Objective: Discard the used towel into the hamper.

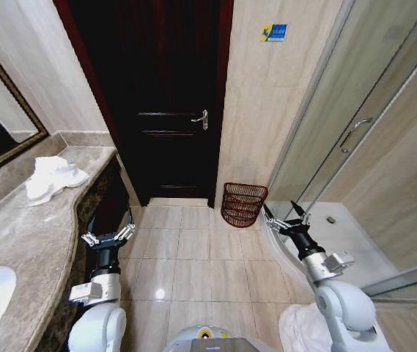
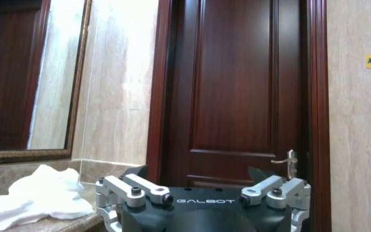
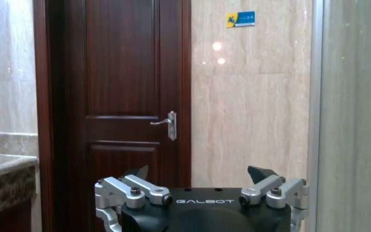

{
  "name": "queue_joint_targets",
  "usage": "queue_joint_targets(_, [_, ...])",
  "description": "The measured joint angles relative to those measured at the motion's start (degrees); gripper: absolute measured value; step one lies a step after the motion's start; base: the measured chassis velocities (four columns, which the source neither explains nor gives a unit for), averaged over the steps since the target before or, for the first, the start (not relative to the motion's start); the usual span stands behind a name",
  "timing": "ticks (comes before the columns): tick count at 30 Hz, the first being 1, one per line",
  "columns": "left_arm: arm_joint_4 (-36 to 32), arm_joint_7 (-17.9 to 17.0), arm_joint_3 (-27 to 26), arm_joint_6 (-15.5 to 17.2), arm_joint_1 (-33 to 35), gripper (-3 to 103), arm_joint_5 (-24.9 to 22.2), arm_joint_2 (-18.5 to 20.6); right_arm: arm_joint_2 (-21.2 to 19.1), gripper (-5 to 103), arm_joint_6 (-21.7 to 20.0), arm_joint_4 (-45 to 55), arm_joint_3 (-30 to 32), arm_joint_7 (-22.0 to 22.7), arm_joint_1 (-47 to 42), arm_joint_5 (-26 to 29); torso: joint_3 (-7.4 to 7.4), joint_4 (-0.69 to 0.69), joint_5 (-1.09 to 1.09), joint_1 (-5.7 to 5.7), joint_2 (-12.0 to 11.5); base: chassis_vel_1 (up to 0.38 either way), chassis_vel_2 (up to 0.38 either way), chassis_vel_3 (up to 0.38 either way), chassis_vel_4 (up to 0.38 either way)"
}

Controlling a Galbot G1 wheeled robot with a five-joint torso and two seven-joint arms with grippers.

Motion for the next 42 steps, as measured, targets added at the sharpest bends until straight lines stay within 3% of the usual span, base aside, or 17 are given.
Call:
queue_joint_targets(14, [4.8,0.4,-1.0,0.2,-1.2,100,-1.5,2.8,1.1,100,0.1,-0.8,0.0,-0.2,0.5,-2.4,0.0,0.0,0.0,0.0,0.0,-0.007,0.004,0.007,-0.006])
queue_joint_targets(23, [7.0,0.9,-0.9,-2.5,-0.9,100,-2.2,2.8,1.5,100,-0.2,-1.2,-0.5,-0.4,0.8,-4.3,0.0,0.01,-0.01,0.0,0.0,-0.06,0.059,0.065,-0.064])
queue_joint_targets(42, [9.2,2.0,-2.3,-2.1,-1.9,100,-8.4,7.7,1.8,100,-2.2,-2.1,-2.5,-1.3,2.9,-7.9,0.0,0.0,0.0,0.01,0.0,-0.089,0.088,0.09,-0.09])
